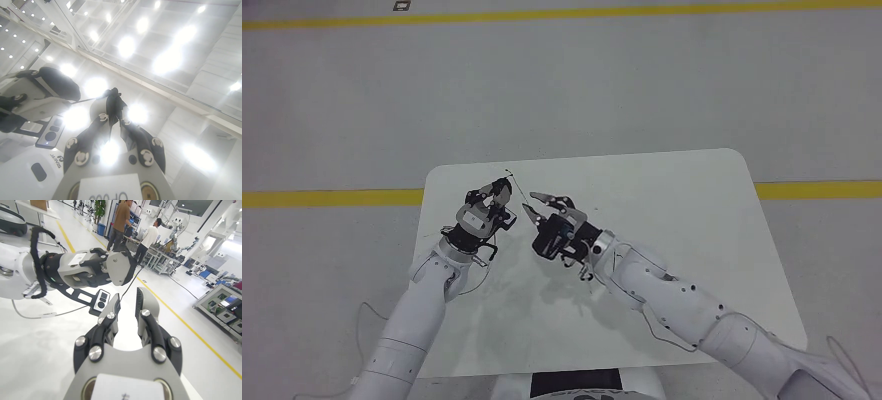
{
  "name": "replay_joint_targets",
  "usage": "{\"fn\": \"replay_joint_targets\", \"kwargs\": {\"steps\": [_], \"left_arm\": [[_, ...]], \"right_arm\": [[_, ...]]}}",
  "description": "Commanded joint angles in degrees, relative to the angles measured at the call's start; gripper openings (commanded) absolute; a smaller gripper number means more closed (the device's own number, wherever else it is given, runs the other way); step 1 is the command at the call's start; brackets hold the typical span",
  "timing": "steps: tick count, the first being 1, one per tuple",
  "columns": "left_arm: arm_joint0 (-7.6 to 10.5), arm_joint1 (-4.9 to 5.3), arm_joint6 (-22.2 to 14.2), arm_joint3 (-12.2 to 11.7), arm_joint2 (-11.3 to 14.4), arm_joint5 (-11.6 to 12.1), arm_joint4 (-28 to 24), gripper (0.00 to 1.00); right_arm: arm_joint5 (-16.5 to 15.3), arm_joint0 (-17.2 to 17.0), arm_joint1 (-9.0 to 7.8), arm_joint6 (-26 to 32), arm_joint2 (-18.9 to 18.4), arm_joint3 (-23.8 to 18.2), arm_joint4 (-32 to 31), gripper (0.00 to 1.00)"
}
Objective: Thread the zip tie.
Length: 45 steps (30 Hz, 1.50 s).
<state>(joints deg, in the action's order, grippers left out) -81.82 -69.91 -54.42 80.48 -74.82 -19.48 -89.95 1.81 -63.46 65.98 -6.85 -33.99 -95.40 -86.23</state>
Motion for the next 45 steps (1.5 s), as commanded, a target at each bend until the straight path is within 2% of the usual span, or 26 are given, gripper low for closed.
{"fn": "replay_joint_targets", "kwargs": {"steps": [1, 11, 18, 24, 33, 40, 45], "left_arm": [[0.00, 0.00, 0.00, 0.00, 0.00, 0.00, 0.00, 0.00], [0.00, 0.00, 0.00, 0.00, 0.00, 0.00, 0.00, 0.00], [0.00, 0.00, 0.00, 0.00, 0.00, 0.00, 0.00, 0.00], [0.00, 0.00, 0.00, 0.00, 0.00, 0.00, 0.00, 0.00], [0.00, 0.00, 0.00, 0.00, 0.00, 0.00, 0.00, 0.00], [0.00, 0.00, 0.00, 0.00, 0.00, 0.00, 0.00, 0.00], [0.00, 0.00, 0.00, 0.00, 0.00, 0.00, 0.00, 0.00]], "right_arm": [[0.23, -0.03, 0.35, 0.13, -0.20, 0.20, -0.20, 0.16], [0.71, -0.72, 1.71, -0.47, -1.75, 0.91, -1.65, 0.17], [-0.05, -1.65, 2.31, -2.33, -2.92, 0.96, -2.89, 0.27], [-2.29, -2.68, 2.60, -3.73, -3.71, 0.55, -3.72, 0.33], [-1.37, -3.25, 3.08, -3.91, -4.58, 0.59, -3.72, 0.22], [-0.92, -3.06, 3.43, -3.48, -4.63, 0.91, -3.72, 0.18], [-0.39, -2.99, 3.63, -3.74, -4.64, 1.06, -3.72, 0.10]]}}
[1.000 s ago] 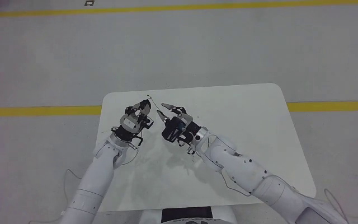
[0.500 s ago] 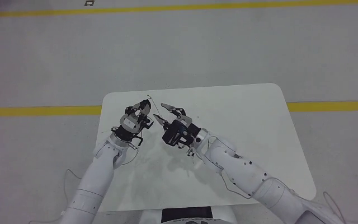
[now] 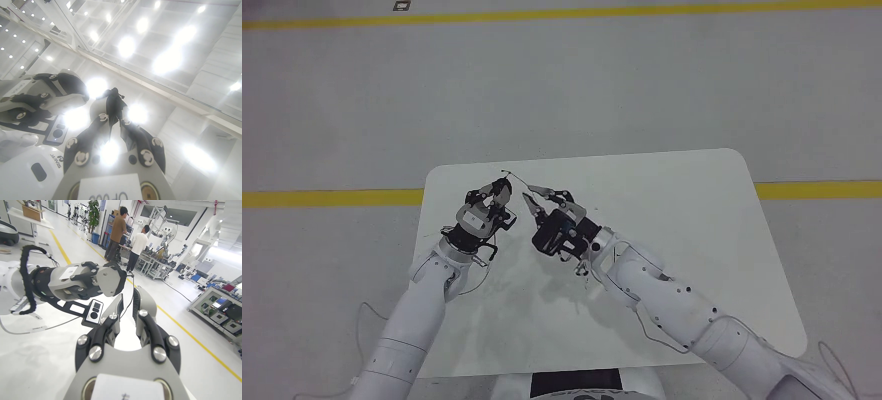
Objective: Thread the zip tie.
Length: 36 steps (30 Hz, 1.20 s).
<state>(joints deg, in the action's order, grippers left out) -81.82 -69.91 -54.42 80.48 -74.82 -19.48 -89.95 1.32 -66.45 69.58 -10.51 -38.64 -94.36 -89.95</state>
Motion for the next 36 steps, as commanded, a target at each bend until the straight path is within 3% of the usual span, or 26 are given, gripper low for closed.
{"fn": "replay_joint_targets", "kwargs": {"steps": [1, 6, 17, 36], "left_arm": [[0.00, 0.00, 0.00, 0.00, 0.00, 0.00, 0.00, 0.00], [0.00, 0.00, 0.00, 0.00, 0.00, 0.00, 0.00, 0.00], [0.00, 0.00, 0.00, 0.00, 0.00, 0.00, 0.00, 0.00], [0.00, 0.00, 0.00, 0.00, 0.00, 0.00, 0.00, 0.00]], "right_arm": [[0.17, 0.01, 0.06, -0.12, 0.03, 0.06, 0.00, 0.10], [0.60, 0.06, 0.07, -0.24, 0.01, 0.06, 0.00, 0.00], [1.26, 0.80, -0.51, 0.71, 0.55, 0.27, 0.00, 0.00], [5.20, 2.76, -4.82, 5.65, 2.92, -1.11, 0.00, 0.00]]}}
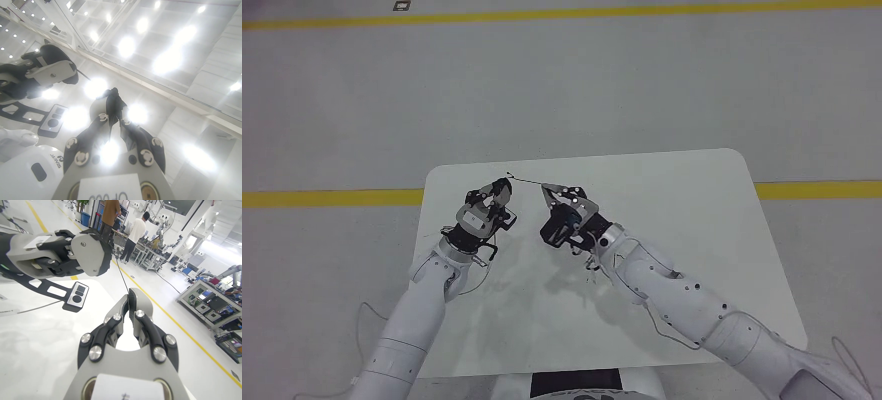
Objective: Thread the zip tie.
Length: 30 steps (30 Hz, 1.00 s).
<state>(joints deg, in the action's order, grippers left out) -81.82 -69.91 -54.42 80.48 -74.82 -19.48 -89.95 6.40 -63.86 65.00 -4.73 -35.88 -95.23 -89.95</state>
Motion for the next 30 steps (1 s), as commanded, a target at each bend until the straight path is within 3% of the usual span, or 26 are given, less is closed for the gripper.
{"fn": "replay_joint_targets", "kwargs": {"steps": [1, 6, 12, 20, 26, 30], "left_arm": [[0.00, 0.00, 0.00, 0.00, 0.00, 0.00, 0.00, 0.00], [0.00, 0.00, 0.00, 0.00, 0.00, 0.00, 0.00, 0.00], [0.00, 0.00, 0.00, 0.00, 0.00, 0.00, 0.00, 0.00], [0.00, 0.00, 0.00, 0.00, 0.00, 0.00, 0.00, 0.00], [0.00, 0.00, 0.00, 0.00, 0.00, 0.00, 0.00, 0.00], [0.00, 0.00, 0.00, 0.00, 0.00, 0.00, 0.00, 0.00]], "right_arm": [[0.19, 0.29, -0.44, -0.69, 0.33, -0.49, 0.00, 0.00], [-0.60, 1.42, -1.79, -3.56, 1.89, -0.67, 0.00, 0.00], [-0.73, 5.08, -4.21, -3.31, 5.93, -0.15, 0.00, 0.00], [1.43, 14.46, -8.23, -0.89, 16.79, -0.18, 0.00, 0.00], [4.48, 20.97, -10.19, -0.22, 25.78, -1.08, 0.00, 0.00], [2.79, 22.15, -10.89, 0.00, 26.14, -1.81, 0.00, 0.00]]}}
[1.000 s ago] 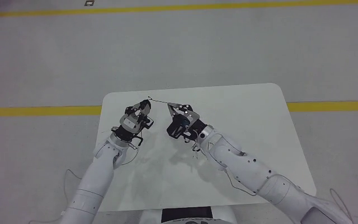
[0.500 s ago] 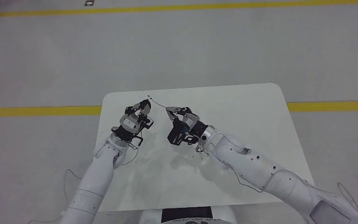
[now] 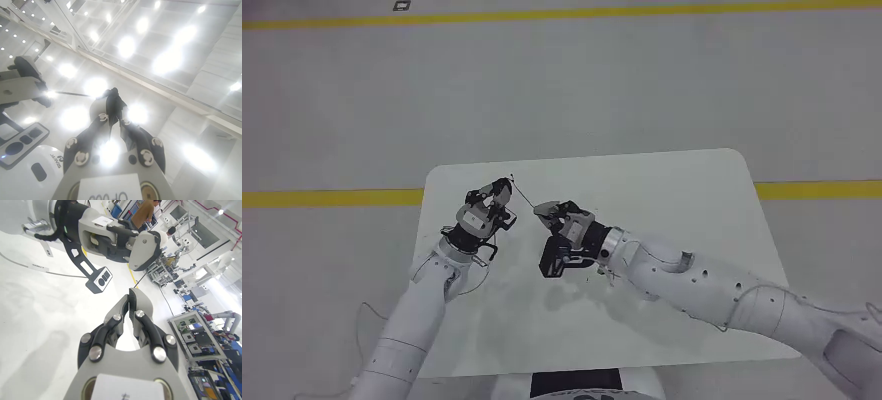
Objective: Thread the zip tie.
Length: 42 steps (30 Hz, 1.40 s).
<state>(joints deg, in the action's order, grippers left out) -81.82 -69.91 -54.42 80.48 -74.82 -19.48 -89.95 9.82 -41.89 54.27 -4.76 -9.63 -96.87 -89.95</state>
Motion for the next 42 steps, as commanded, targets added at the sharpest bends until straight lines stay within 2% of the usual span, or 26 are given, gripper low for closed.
{"fn": "replay_joint_targets", "kwargs": {"steps": [1, 9, 18, 28, 33, 39, 40, 41, 42], "left_arm": [[0.00, 0.00, 0.00, 0.00, 0.00, 0.00, 0.00, 0.00], [0.00, 0.00, 0.00, 0.00, 0.00, 0.00, 0.00, 0.00], [0.00, 0.00, 0.00, 0.00, 0.00, 0.00, 0.00, 0.00], [0.00, 0.00, 0.00, 0.00, 0.00, 0.00, 0.00, 0.00], [0.00, 0.00, 0.00, 0.00, 0.00, 0.00, 0.00, 0.00], [0.00, 0.00, 0.00, 0.00, 0.00, 0.00, 0.00, 0.00], [0.00, 0.00, 0.00, 0.00, 0.00, 0.00, 0.00, 0.00], [0.00, 0.00, 0.00, 0.00, 0.00, 0.00, 0.00, 0.00], [0.00, 0.00, 0.00, 0.00, 0.00, 0.00, 0.00, 0.00]], "right_arm": [[-0.98, 0.32, -0.27, 0.07, -0.11, -0.32, 0.00, 0.00], [-2.91, 1.28, -0.85, 0.50, -0.11, -1.29, 0.00, 0.00], [-11.00, 4.72, -0.58, 3.64, -0.11, -3.47, 0.00, 0.00], [-16.82, 5.43, 0.17, 6.57, -0.11, -3.59, 0.00, 0.00], [-17.16, 5.41, 0.42, 6.94, -0.11, -3.51, 0.00, 0.00], [-12.90, 3.04, 0.49, 4.69, -0.11, -1.30, 0.00, 0.00], [-12.31, 2.60, 0.45, 4.46, -0.11, -0.97, 0.00, 0.07], [-10.60, 1.84, 0.38, 3.88, -0.11, -0.42, 0.00, 0.34], [-9.60, 1.44, 0.29, 3.52, -0.11, 0.01, 0.00, 0.49]]}}
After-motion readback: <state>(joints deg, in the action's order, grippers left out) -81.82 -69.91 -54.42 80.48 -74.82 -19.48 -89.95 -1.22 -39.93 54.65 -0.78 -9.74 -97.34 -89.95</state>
